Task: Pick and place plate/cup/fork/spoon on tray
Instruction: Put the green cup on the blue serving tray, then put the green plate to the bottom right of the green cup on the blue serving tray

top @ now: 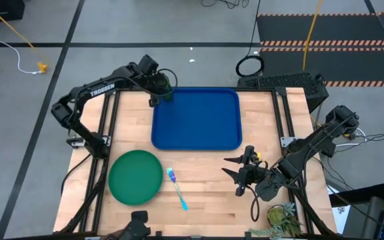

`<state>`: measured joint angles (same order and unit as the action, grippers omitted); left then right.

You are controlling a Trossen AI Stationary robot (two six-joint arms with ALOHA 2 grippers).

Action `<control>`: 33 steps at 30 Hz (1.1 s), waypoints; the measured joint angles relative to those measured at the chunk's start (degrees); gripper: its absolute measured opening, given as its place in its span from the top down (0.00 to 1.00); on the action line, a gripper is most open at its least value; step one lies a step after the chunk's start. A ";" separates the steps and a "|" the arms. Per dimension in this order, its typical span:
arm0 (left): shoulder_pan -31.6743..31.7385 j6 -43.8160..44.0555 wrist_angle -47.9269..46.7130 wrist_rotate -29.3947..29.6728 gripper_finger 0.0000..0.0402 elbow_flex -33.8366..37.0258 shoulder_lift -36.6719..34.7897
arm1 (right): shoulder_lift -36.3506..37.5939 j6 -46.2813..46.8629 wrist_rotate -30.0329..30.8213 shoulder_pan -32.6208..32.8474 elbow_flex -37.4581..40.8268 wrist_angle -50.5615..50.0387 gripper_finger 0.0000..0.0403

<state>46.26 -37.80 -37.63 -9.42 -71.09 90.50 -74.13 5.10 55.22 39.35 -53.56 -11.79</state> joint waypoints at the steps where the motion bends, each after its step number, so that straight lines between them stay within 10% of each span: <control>1: 0.02 0.00 -0.09 0.03 0.92 0.00 0.00 | 0.00 -0.02 0.00 0.00 0.00 0.00 0.59; 19: -2.43 0.26 3.17 4.90 0.74 -0.05 -1.06 | 0.00 0.16 -0.04 0.00 0.00 0.00 0.59; 33: -9.15 11.32 -12.74 6.57 0.74 -7.19 -9.64 | 0.00 -0.22 -1.03 0.00 0.00 0.09 0.59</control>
<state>37.11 -26.48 -50.37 -2.85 -78.28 80.86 -74.13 4.88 54.19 39.35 -53.56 -11.70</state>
